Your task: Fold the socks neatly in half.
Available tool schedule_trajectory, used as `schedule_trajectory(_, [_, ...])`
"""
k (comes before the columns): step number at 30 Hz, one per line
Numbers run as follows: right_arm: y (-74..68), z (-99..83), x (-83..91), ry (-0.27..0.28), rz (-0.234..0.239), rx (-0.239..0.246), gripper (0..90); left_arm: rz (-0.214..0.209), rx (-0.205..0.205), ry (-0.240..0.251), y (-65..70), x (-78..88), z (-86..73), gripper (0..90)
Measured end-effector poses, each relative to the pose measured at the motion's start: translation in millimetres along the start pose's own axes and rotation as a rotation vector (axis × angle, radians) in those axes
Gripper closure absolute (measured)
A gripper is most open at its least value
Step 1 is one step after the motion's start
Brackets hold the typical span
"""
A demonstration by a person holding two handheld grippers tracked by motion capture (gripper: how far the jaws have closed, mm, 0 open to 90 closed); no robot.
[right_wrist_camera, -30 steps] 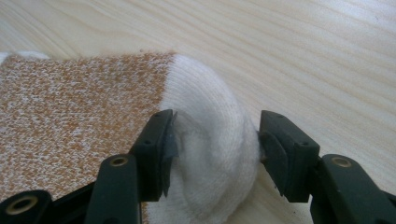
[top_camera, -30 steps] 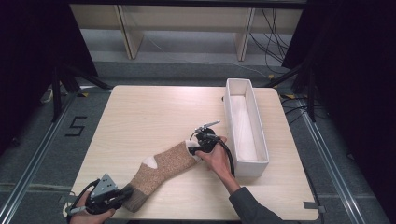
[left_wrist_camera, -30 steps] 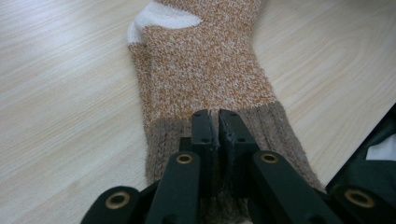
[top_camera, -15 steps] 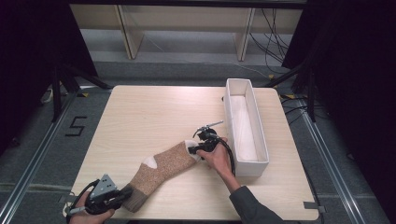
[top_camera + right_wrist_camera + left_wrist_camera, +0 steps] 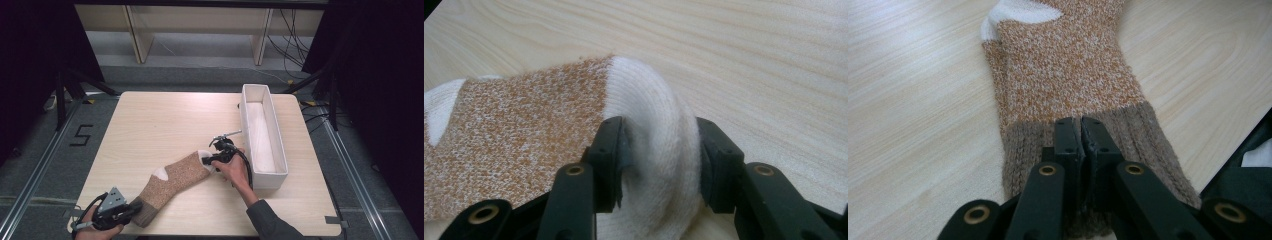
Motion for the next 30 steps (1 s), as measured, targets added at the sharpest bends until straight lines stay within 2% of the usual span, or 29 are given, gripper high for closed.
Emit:
schedule_trajectory(1, [-1.1,-0.3,-0.1,-0.002,0.004,-0.016,58.7,0.001,0.001,0.002,0.2,0.1,0.0,85.4])
schedule_trajectory(2, [-1.2,-0.1,0.2,-0.005,-0.001,-0.006,59.1,0.005,-0.001,-0.001,0.3,0.8,0.1,85.4])
schedule_trajectory(3, [-3.5,-0.5,-0.4,-0.004,0.016,-0.038,60.1,0.000,-0.004,0.002,-0.2,0.7,0.3,85.5])
schedule_trajectory(4, [0.2,0.0,0.0,0.000,0.008,0.000,62.0,0.000,-0.004,0.005,-0.5,0.9,0.4,85.5])
schedule_trajectory(6, [-1.7,-0.5,0.0,-0.003,0.018,-0.015,65.8,0.010,0.002,0.004,-1.3,2.2,0.8,85.4])
schedule_trajectory(7, [-1.3,-0.4,0.2,0.003,0.025,0.000,69.0,0.010,0.000,0.003,-1.6,2.5,0.6,85.4])
schedule_trajectory(10, [-4.5,-0.2,0.9,-0.004,0.004,0.016,71.4,0.013,0.007,0.007,-0.5,1.8,0.1,85.6])
schedule_trajectory(11, [-5.9,0.3,0.9,-0.007,-0.012,0.029,72.0,0.006,-0.003,0.003,-0.9,2.1,0.1,85.8])
schedule_trajectory(15, [-7.6,2.6,1.3,-0.005,-0.009,0.059,72.6,0.005,-0.003,0.005,-0.8,3.0,0.2,86.5])
schedule_trajectory(17, [-9.0,2.7,1.6,-0.012,-0.016,0.045,72.6,0.002,0.003,0.008,-0.4,2.6,0.7,87.0])
schedule_trajectory(18, [-10.0,4.3,2.7,-0.001,-0.034,0.065,72.8,-0.002,0.000,0.004,-0.2,2.8,1.0,87.7])
schedule_trajectory(23, [-12.6,10.7,7.5,0.028,-0.025,0.099,72.8,-0.005,-0.005,0.006,1.7,3.9,1.6,89.2])
schedule_trajectory(24, [-14.3,11.9,9.4,0.020,-0.026,0.098,72.8,-0.009,-0.007,0.008,2.2,3.9,1.3,89.2])
schedule_trajectory(26, [-14.6,15.1,11.5,0.022,-0.031,0.134,72.8,-0.016,-0.012,0.011,2.4,3.9,1.8,89.3])
schedule_trajectory(27, [-16.7,15.3,11.2,0.036,-0.024,0.108,72.9,-0.002,-0.022,0.009,1.6,4.7,2.4,89.3])
schedule_trajectory(28, [-16.6,16.9,13.7,0.021,-0.034,0.121,72.9,-0.003,-0.009,0.014,2.5,4.8,2.6,89.3])
schedule_trajectory(29, [-18.2,17.5,13.9,0.013,-0.040,0.096,72.8,-0.015,-0.014,0.016,2.8,5.4,2.7,89.3])
schedule_trajectory(30, [-17.6,18.7,15.0,0.012,-0.038,0.108,72.9,-0.007,-0.015,0.010,3.5,6.2,3.3,89.4])
Point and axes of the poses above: each handheld gripper's, and its own axes: x roughly backward along the jaws, z roughly out of its top, y roughly to its right, the point moved 2 cm from there along -x, roughly forward along the jaws, and after that the axes turned 10 degrees about z, right-handed, at the moved point
